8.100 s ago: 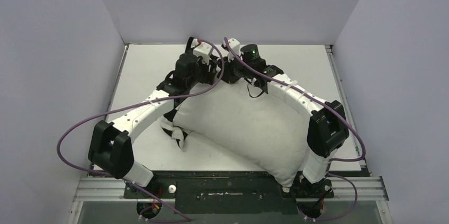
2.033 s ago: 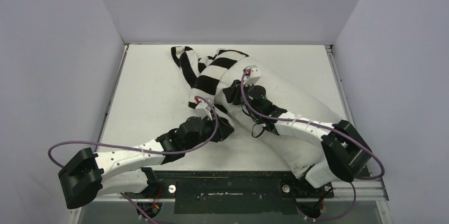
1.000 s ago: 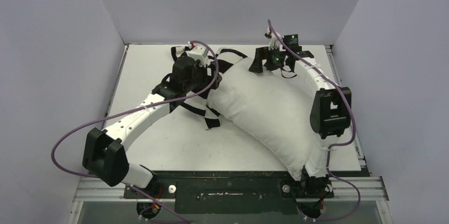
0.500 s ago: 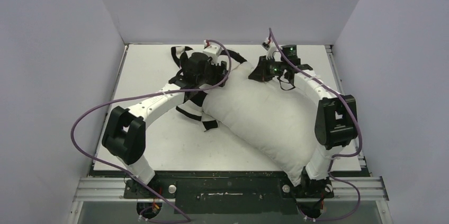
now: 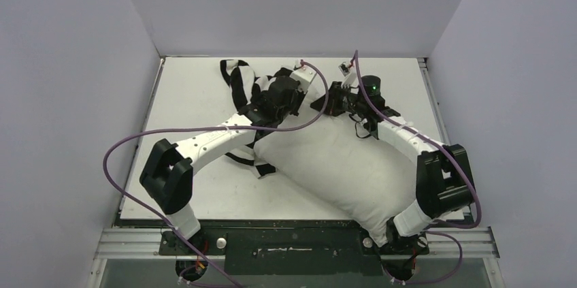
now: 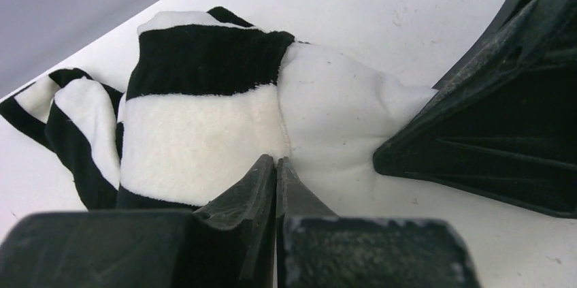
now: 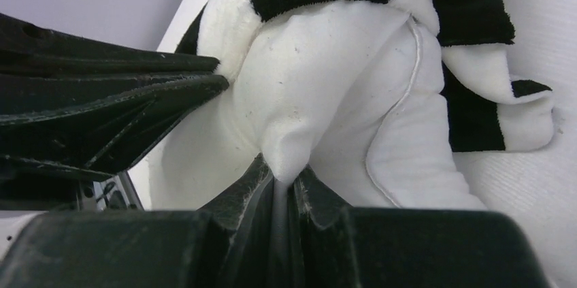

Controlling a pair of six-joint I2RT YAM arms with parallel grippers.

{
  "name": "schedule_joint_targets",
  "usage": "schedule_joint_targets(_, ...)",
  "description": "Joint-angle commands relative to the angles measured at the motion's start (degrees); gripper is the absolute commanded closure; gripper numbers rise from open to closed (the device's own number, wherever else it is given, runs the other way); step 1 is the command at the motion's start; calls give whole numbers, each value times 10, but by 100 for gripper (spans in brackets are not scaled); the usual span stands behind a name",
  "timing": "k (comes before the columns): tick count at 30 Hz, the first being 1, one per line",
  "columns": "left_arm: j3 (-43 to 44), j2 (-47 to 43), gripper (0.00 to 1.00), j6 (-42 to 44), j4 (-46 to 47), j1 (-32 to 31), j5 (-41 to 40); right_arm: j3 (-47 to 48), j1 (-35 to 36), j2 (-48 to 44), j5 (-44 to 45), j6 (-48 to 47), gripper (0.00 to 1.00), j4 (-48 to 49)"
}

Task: Put the pillow into the pillowcase
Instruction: Stuff the pillow into the pillowcase.

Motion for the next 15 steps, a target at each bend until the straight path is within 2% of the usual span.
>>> schedule_joint_targets(1, 19, -48, 100, -24, 62, -13, 32, -35, 24, -56, 2, 106, 100, 130)
schedule_joint_targets(7, -36, -117, 100, -149, 179, -19, 163, -76, 29, -78, 65, 152, 100, 183)
schedule_joint_targets(9, -74, -133, 100, -200, 240, -27, 177, -88, 33, -81, 84, 159, 100, 195)
schedule_joint_targets(15, -142, -131, 100, -281, 312, -69, 213, -126, 37, -71, 133, 188, 100, 246)
